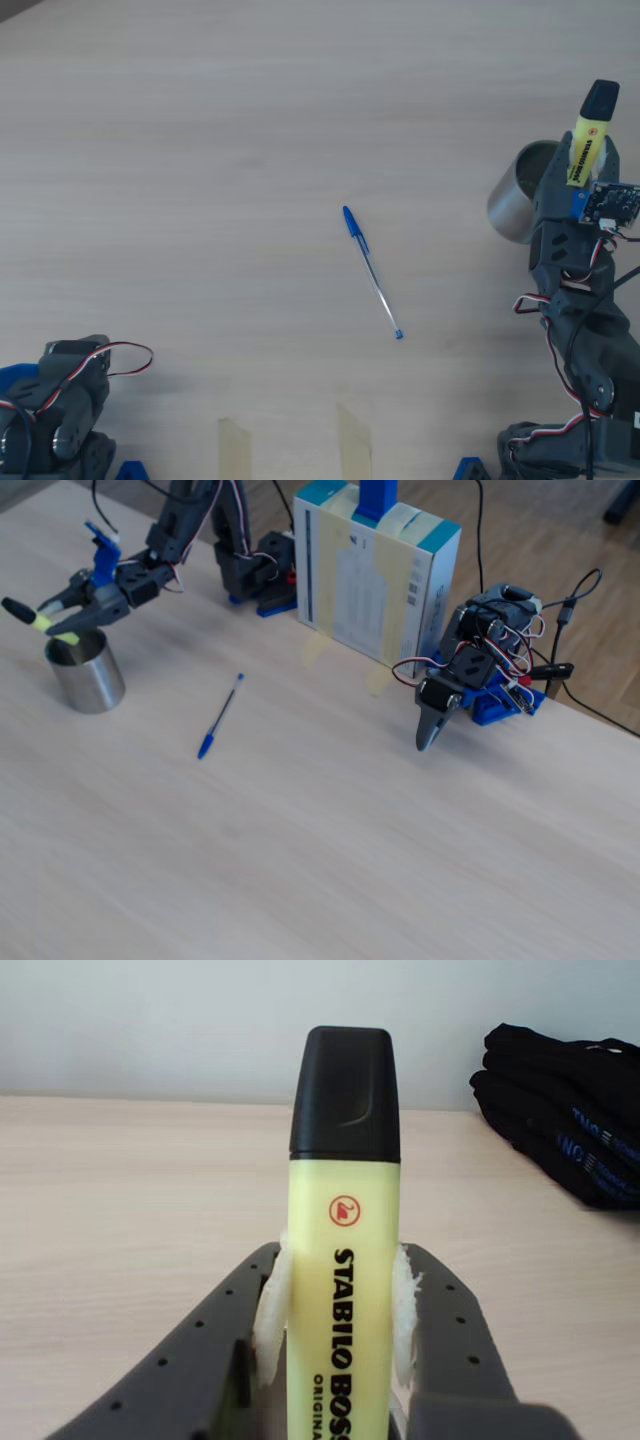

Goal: Grab the yellow pen and put it in the silver cup.

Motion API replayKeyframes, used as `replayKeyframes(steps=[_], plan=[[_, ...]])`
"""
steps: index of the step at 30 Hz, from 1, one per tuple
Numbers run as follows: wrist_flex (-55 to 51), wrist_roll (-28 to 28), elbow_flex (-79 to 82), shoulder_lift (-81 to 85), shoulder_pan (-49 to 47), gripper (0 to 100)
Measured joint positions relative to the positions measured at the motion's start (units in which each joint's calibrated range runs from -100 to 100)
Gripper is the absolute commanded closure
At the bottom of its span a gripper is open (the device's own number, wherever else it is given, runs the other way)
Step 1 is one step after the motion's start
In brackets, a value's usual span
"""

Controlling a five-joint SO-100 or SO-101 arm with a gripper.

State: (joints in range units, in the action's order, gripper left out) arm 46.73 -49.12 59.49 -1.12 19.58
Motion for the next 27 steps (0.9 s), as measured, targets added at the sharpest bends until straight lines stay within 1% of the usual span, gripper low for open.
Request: replayKeyframes(steps=[4, 11, 27], plan=[[0.0, 0.94, 2.35, 0.0, 0.0, 98], [0.0, 0.99, 5.77, 0.0, 1.05, 98], [0.0, 0.99, 6.59, 0.0, 1.21, 98]])
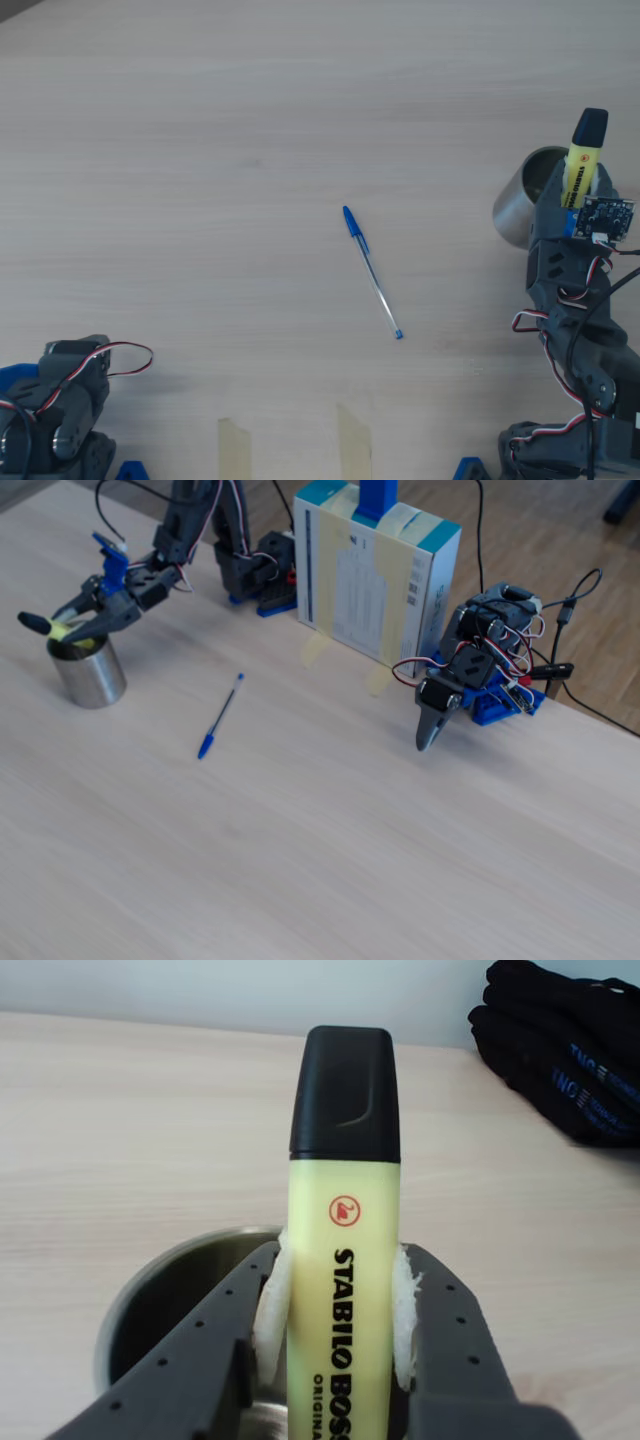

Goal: Grab the yellow pen and put it in the silver cup.

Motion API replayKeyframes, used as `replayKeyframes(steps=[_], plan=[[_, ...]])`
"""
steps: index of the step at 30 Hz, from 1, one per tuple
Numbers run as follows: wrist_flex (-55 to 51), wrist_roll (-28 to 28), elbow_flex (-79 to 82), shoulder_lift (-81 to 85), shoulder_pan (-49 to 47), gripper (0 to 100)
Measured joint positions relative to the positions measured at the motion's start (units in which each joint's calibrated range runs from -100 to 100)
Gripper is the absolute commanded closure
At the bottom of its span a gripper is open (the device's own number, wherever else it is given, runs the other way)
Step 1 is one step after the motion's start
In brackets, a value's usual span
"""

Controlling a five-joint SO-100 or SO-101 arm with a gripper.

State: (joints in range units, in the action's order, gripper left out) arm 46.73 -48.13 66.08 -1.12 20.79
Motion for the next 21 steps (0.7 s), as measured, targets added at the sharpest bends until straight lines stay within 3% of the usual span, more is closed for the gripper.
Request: replayKeyframes(steps=[14, 21], plan=[[0.08, -0.05, 1.62, 0.08, 0.0, 97], [0.08, 0.0, 1.89, 0.08, -0.32, 77]])
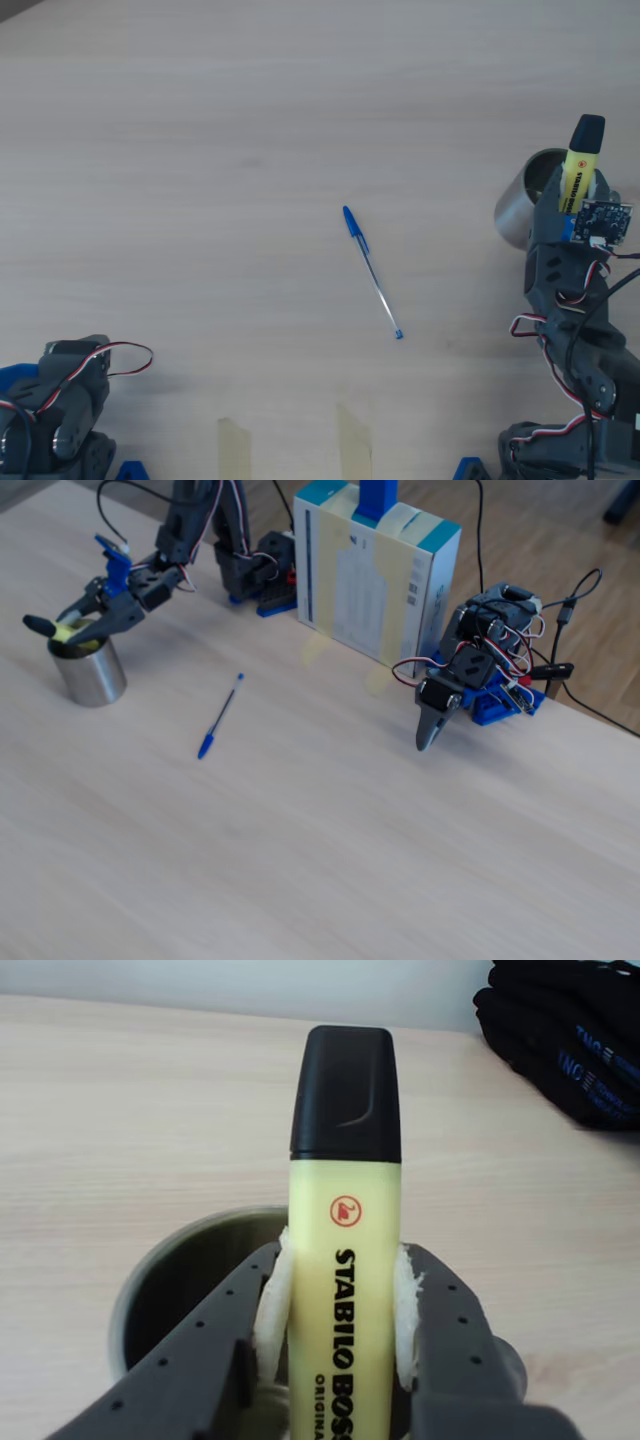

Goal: Grab the yellow pen and put it in the silver cup.

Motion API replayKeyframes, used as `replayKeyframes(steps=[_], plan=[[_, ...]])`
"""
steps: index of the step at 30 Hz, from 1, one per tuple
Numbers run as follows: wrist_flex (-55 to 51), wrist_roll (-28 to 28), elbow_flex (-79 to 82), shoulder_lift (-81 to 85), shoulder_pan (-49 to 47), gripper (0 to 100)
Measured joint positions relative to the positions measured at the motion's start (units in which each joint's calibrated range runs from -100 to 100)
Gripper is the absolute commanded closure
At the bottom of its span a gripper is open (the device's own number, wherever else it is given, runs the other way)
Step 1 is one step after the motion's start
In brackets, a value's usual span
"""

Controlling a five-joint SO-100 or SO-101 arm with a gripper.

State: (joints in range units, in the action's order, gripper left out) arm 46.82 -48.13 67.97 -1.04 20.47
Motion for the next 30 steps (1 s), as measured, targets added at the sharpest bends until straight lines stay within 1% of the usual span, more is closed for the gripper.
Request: replayKeyframes(steps=[4, 7, 12, 21, 30], plan=[[0.08, 0.0, 0.36, 0.08, -0.97, 66], [0.08, 0.0, 0.36, 0.25, -2.02, 62], [-2.76, 0.0, 1.08, 3.41, -4.21, 62], [-15.91, 0.0, 1.26, 15.38, -5.66, 62], [-30.57, 0.0, 1.62, 32.77, -10.76, 62]])
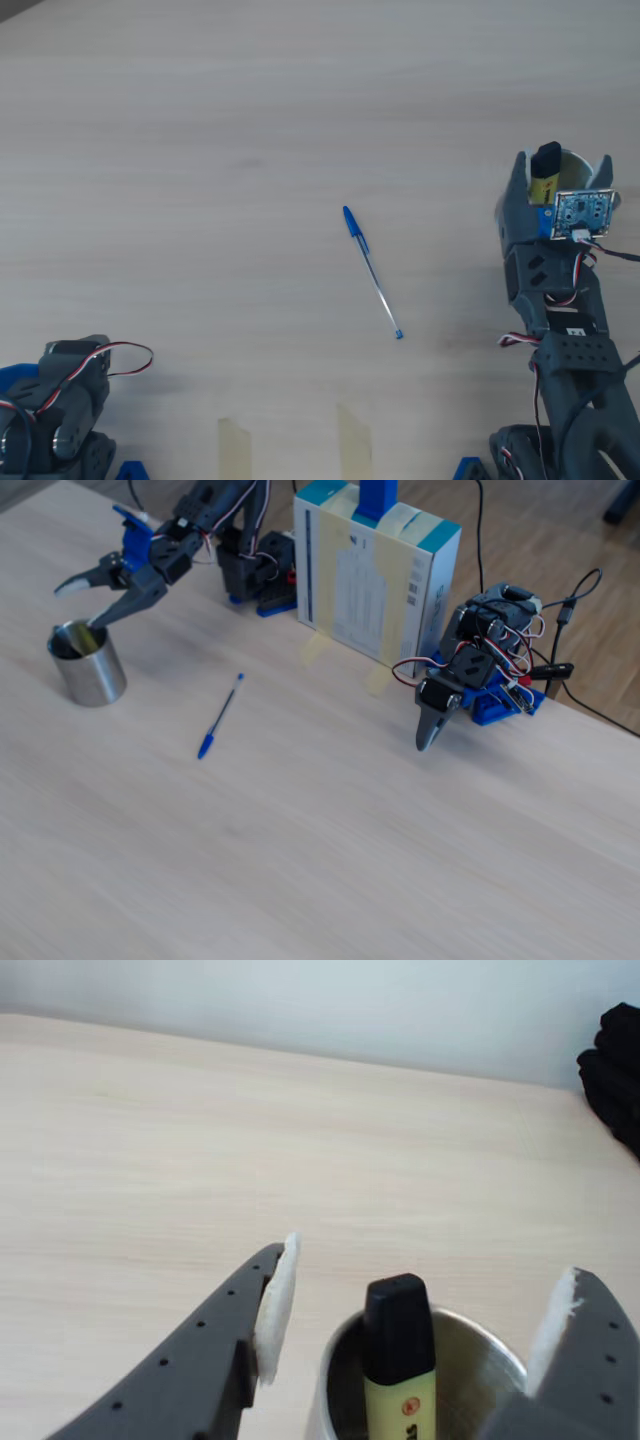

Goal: Grab the yellow pen and put it in the silver cup.

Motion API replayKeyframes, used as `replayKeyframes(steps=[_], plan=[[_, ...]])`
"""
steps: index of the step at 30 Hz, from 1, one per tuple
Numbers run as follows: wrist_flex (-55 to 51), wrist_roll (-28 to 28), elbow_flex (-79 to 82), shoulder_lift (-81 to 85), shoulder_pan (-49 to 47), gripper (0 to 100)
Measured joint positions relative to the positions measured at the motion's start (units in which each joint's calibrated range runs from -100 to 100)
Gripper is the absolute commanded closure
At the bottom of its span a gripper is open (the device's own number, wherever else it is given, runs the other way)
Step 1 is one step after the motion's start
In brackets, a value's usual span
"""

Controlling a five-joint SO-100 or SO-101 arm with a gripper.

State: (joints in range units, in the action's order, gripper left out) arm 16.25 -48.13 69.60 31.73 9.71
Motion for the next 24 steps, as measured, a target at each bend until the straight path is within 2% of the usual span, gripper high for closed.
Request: replayKeyframes(steps=[10, 15, 24], plan=[[-20.44, -1.09, 4.06, 18.21, -0.4, 62], [-22.19, -4.73, 12.81, 25.03, 0.08, 62], [-22.19, -5.67, 27.42, 37.84, 0.65, 62]])
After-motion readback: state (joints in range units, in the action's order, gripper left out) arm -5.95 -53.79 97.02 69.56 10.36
